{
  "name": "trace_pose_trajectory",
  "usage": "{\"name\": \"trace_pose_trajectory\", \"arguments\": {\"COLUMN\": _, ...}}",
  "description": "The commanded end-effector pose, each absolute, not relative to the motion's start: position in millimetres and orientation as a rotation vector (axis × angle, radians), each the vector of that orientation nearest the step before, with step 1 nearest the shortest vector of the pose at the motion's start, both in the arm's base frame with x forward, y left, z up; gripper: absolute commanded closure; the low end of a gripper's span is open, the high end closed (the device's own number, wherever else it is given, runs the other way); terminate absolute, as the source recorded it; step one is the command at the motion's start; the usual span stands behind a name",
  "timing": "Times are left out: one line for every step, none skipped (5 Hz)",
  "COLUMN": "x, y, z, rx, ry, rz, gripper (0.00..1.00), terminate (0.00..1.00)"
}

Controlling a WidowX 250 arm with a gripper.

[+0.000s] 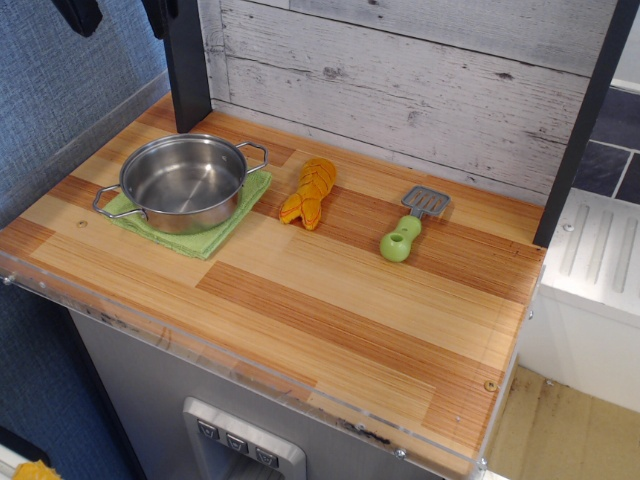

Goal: Move fish to bowl

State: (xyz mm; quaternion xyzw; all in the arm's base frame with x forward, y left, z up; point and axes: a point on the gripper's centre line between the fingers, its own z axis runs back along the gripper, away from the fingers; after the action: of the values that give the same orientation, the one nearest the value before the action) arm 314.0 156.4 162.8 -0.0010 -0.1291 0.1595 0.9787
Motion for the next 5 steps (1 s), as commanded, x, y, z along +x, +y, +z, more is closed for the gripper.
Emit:
{"name": "trace_pose_trajectory", "arguments": {"x": 314.0, "y": 156.4, "z": 162.8, "rx": -0.002, "ry": -0.260, "rz": 0.321, "gripper": 0.00, "terminate": 0.00}}
{"name": "trace_pose_trajectory", "arguments": {"x": 320.3, "y": 136.0, "z": 156.8, "rx": -0.004, "ry": -0.260, "rz": 0.220, "gripper": 0.00, "terminate": 0.00}}
{"name": "trace_pose_trajectory", "arguments": {"x": 327.4, "y": 115.1, "z": 147.2, "rx": -0.029, "ry": -0.252, "rz": 0.129, "gripper": 0.00, "terminate": 0.00}}
{"name": "trace_pose_trajectory", "arguments": {"x": 333.7, "y": 97.1, "z": 138.8, "rx": -0.020, "ry": -0.243, "rz": 0.054, "gripper": 0.00, "terminate": 0.00}}
{"name": "trace_pose_trajectory", "arguments": {"x": 339.6, "y": 79.2, "z": 125.6, "rx": -0.002, "ry": -0.229, "rz": -0.006, "gripper": 0.00, "terminate": 0.00}}
